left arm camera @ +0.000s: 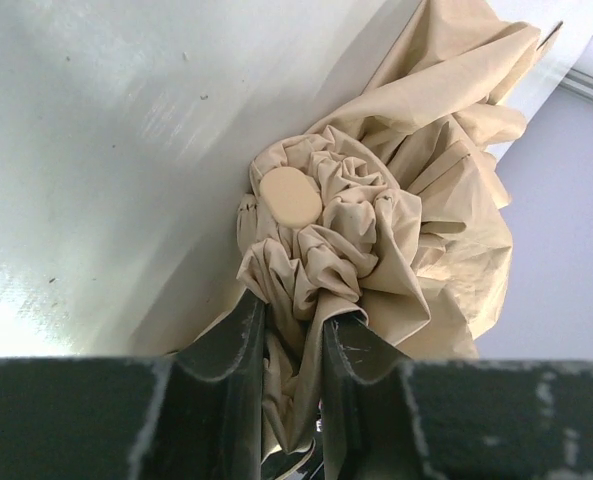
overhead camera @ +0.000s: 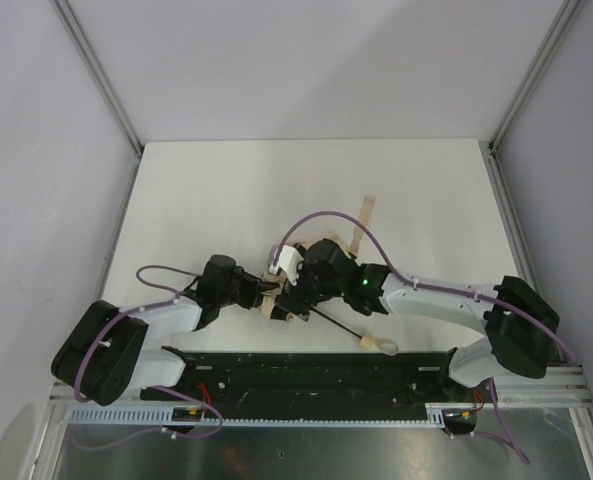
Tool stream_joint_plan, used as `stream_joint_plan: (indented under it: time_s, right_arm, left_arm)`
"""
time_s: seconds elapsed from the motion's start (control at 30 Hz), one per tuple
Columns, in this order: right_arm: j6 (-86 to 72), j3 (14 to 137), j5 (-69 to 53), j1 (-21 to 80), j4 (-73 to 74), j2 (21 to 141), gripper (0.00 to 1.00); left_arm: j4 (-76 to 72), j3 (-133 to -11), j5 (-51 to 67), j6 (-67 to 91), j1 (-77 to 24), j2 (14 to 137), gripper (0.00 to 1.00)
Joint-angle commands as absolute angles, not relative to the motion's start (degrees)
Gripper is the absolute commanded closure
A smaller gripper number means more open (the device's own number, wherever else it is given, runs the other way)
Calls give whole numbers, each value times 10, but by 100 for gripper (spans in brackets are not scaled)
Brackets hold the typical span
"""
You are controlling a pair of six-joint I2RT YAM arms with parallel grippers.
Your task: Put away the umbrella
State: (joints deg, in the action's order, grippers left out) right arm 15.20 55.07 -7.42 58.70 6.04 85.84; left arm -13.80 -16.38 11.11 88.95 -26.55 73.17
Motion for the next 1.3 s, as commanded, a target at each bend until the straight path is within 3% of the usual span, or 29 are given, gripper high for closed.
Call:
stream_joint_plan:
  time_s: [0.0, 0.13, 0.43, 0.67, 0.73, 0.83, 0.97, 1.07, 1.1, 1.13, 1.27]
  right_arm:
    - [182, 526, -32, 621, 14, 838, 1]
    - [197, 523, -11, 655, -28, 859, 1]
    - [215, 528, 155, 696, -167, 998, 1]
    - [179, 557, 267, 686, -137, 1105, 1]
    - [154, 560, 265, 673, -106, 1113, 15]
    - [114, 561, 184, 643, -46, 1109, 54]
    - [87, 561, 73, 618, 8, 1107, 90]
    - [77, 561, 7, 603, 25, 1114, 99]
    - [74, 561, -22, 595, 25, 1116, 99]
    - [70, 560, -57, 586, 24, 1118, 100]
    - [46, 560, -192, 541, 9, 1129, 100]
  left_arm:
    - [2, -165, 70, 844, -247, 751, 100]
    - [19, -171, 92, 849, -245, 750, 100]
    - [79, -198, 158, 862, -239, 747, 100]
    - [99, -211, 166, 863, -237, 740, 100]
    - [101, -213, 163, 864, -236, 736, 100]
    - [103, -223, 161, 859, -235, 738, 100]
    - [103, -243, 156, 845, -228, 738, 100]
    - [102, -274, 146, 809, -214, 737, 100]
    - [103, -286, 144, 792, -207, 735, 98]
    - [103, -296, 141, 777, -199, 731, 90]
    - [103, -315, 132, 721, -158, 690, 38]
